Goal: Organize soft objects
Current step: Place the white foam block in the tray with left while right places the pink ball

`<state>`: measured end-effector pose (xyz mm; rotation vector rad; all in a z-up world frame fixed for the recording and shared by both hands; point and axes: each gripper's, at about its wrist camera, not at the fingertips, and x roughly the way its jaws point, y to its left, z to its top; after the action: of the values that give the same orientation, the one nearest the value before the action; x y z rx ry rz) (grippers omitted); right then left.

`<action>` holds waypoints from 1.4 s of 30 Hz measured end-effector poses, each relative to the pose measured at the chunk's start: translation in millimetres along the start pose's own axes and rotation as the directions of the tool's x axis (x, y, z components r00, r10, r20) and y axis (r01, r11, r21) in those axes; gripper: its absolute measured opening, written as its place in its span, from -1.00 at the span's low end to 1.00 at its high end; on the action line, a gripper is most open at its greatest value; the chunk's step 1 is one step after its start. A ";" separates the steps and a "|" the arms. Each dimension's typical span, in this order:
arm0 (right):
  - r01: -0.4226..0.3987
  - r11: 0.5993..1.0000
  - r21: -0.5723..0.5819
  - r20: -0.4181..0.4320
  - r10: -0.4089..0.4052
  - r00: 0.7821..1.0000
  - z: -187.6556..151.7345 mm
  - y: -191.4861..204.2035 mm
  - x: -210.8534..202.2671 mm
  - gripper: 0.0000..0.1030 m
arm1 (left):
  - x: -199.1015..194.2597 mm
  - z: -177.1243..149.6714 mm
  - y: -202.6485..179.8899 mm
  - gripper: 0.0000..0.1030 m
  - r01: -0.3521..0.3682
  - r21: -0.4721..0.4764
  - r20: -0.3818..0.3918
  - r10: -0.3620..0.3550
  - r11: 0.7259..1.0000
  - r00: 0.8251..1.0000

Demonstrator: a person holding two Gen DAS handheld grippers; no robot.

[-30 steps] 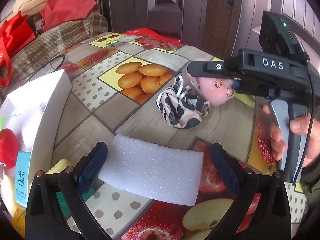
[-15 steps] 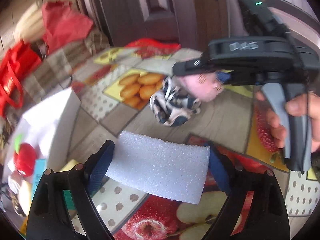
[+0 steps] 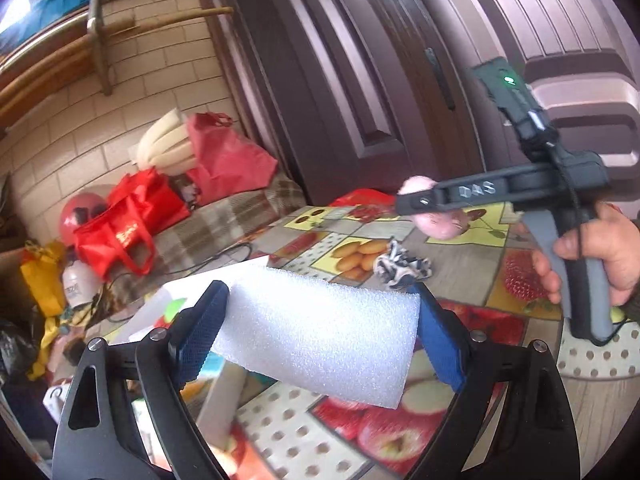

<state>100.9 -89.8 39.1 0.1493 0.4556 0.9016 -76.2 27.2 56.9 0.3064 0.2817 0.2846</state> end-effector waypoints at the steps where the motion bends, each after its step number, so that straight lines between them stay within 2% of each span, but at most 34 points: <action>1: -0.009 1.000 -0.015 -0.004 0.009 1.000 -3.0 6.4 -2.0 0.18 | -3.2 -3.1 7.0 0.76 -0.010 -0.020 -0.003 0.010 1.000 1.000; 4: -0.034 0.998 -0.056 -0.009 0.033 0.999 -10.8 26.5 -8.9 0.18 | -12.6 -12.4 32.2 0.76 -0.045 -0.105 -0.015 0.043 0.993 0.999; 9: -0.031 0.985 -0.170 0.005 0.033 0.999 -19.5 61.5 -15.4 0.18 | -15.8 -27.8 74.7 0.76 -0.103 -0.259 -0.061 0.090 0.960 0.994; 13: -0.015 0.967 -0.253 -0.018 0.011 1.000 -25.4 83.6 -5.3 0.18 | -18.1 -38.0 99.3 0.76 -0.188 -0.280 -0.071 0.175 0.941 0.982; 17: -0.018 0.951 -0.309 -0.031 0.009 0.999 -29.3 102.8 6.8 0.18 | -19.2 -50.9 129.0 0.76 -0.249 -0.343 -0.104 0.226 0.906 0.968; 24: -0.059 0.930 -0.364 -0.076 0.033 0.997 -36.8 135.3 28.3 0.18 | -8.5 -56.7 149.0 0.76 -0.303 -0.349 -0.129 0.275 0.887 0.953; 28: -0.064 0.912 -0.405 -0.074 0.037 0.997 -39.2 156.9 44.9 0.18 | 3.2 -60.0 166.5 0.76 -0.339 -0.383 -0.148 0.305 0.860 0.941; 33: -0.064 0.923 -0.380 -0.093 0.031 0.995 -33.7 172.4 74.6 0.18 | 20.0 -64.8 191.2 0.76 -0.407 -0.407 -0.174 0.368 0.817 0.913; 39: -0.046 0.927 -0.371 -0.098 0.010 0.995 -26.3 188.9 112.3 0.18 | 47.1 -62.7 203.9 0.77 -0.437 -0.391 -0.188 0.394 0.810 0.900; 42: -0.035 0.932 -0.361 -0.097 0.000 0.995 -21.2 197.1 131.9 0.18 | 59.1 -62.5 212.5 0.77 -0.450 -0.410 -0.200 0.403 0.794 0.893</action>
<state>19.5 134.0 39.7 -0.2303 0.3691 0.9984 -90.3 256.1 57.1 -0.1115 0.2375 0.8059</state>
